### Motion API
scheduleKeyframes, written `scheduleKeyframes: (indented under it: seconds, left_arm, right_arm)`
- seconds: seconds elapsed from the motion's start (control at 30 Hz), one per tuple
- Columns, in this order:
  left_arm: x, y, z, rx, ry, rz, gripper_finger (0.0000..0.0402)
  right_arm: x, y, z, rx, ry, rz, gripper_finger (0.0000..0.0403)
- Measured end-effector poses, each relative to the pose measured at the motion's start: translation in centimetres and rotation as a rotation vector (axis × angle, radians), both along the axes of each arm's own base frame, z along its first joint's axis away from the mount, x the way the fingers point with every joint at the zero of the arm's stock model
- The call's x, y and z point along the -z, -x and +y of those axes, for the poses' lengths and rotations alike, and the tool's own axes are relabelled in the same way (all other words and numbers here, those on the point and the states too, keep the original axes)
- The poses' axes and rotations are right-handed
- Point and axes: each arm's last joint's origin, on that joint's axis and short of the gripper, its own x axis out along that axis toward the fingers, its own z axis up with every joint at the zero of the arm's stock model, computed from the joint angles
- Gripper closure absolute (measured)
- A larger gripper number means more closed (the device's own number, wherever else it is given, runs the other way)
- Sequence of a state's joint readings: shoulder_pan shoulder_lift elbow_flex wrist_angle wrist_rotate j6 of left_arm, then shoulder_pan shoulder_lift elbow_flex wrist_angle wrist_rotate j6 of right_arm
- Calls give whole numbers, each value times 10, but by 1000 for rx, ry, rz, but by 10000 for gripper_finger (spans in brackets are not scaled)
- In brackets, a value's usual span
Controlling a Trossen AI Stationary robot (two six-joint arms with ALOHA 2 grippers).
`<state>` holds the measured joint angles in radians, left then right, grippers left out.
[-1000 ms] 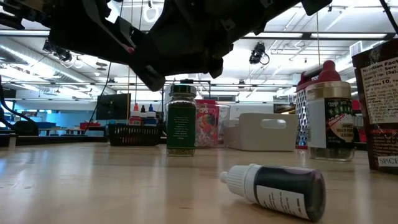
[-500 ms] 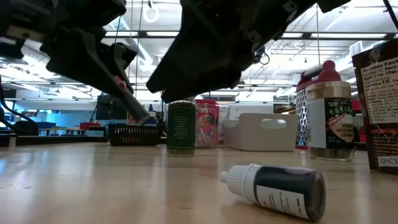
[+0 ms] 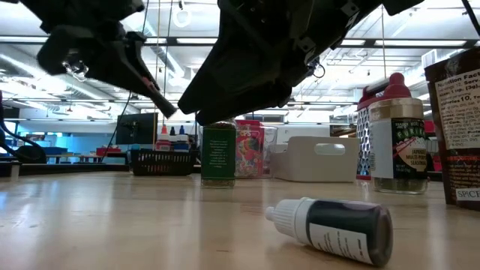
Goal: Pick & Place Kitchen Items
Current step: Put the right small red food coloring bottle into the black bin
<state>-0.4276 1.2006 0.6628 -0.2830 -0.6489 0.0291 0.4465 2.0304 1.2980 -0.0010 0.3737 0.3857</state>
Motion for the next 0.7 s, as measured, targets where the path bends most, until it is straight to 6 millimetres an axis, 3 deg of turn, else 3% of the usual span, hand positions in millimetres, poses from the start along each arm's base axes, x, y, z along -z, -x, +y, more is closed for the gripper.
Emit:
scheduleKeyframes:
  seconds: [0.2, 0.43, 0.57, 0.7]
  left_arm:
    - [-29, 34, 40, -211, -2, -47, 305]
    - [-43, 64, 86, -496, 77, -95, 296]
    - [-35, 68, 102, -607, 115, -125, 299]
    - [-9, 69, 116, -678, 147, -136, 303]
  right_arm:
    - [0, 0, 0, 0, -2, -4, 193]
    - [0, 0, 0, -1, -2, -5, 193]
    - [0, 0, 0, -2, 1, -6, 193]
    - [0, 0, 0, -5, 5, -6, 193]
